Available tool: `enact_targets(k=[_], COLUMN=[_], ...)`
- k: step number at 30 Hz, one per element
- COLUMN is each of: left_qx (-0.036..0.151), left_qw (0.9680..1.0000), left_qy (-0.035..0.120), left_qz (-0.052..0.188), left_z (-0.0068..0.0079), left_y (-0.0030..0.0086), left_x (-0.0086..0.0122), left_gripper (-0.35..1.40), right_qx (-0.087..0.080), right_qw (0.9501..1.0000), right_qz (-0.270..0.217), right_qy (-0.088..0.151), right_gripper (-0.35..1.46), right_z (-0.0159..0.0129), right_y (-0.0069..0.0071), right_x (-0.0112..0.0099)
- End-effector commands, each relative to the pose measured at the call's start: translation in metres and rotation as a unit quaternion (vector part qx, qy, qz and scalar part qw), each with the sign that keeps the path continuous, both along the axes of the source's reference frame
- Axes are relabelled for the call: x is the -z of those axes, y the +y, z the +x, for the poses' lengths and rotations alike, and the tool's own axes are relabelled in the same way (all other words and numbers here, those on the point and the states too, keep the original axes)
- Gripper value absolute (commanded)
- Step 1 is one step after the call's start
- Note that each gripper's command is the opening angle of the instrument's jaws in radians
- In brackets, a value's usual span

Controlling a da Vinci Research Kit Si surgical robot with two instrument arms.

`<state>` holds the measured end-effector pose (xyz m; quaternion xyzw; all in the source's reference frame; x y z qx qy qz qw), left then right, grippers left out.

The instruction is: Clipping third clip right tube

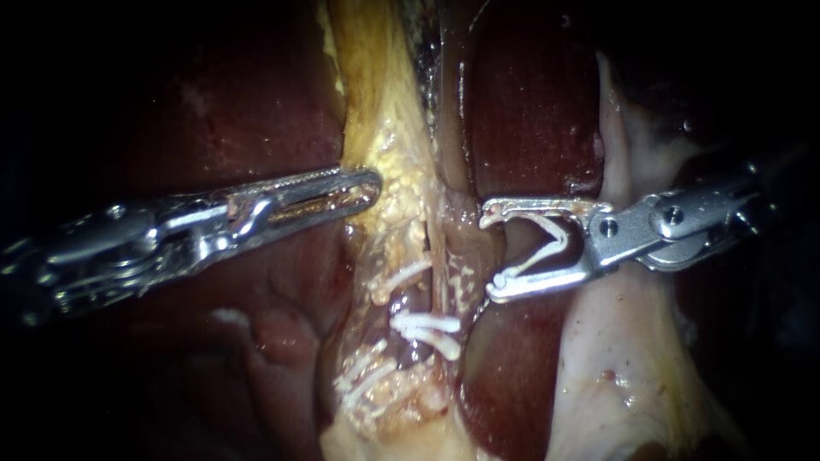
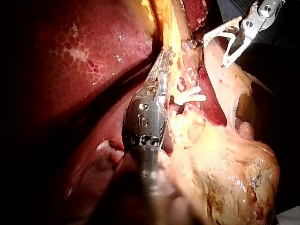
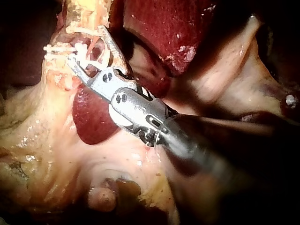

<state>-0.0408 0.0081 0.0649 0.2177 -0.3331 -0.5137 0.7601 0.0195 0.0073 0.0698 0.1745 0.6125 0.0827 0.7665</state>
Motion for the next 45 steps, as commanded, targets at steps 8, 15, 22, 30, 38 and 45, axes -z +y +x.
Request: enact_targets(k=[8,15,22,30,38,45], left_qx=[0.01,0.024,0.025,0.025,0.025,0.025], left_qw=[1.0,0.9996,0.9996,0.9996,0.9996,0.9996], left_qy=[-0.001,-0.003,-0.002,-0.002,-0.002,-0.002], left_qz=[-0.002,-0.013,-0.015,-0.015,-0.015,-0.016], left_z=[0.0036,0.007,0.0067,0.0069,0.0069,0.0069], left_y=[0.0025,0.0036,0.003,0.003,0.0031,0.0031], left_x=[0.0038,0.0066,0.0075,0.0076,0.0074,0.0074], left_gripper=[-0.35,-0.35,-0.35,-0.35,-0.35,-0.35], right_qx=[-0.029,-0.025,-0.023,0.005,0.021,-0.008], right_qw=[0.9796,0.9669,0.9661,0.947,0.9335,0.9283], right_qz=[0.197,0.247,0.25,0.321,0.353,0.364], right_qy=[-0.026,-0.057,-0.058,0.004,0.058,0.075], right_gripper=[0.6,0.6,0.6,0.57,0.53,0.53], right_z=[0.0026,0.0052,0.008,0.009,0.0099,0.0108], right_y=[-0.0039,-0.0059,-0.0054,-0.006,-0.0053,-0.0032], right_x=[-0.0049,-0.01,-0.0118,-0.0094,-0.0063,-0.0049])
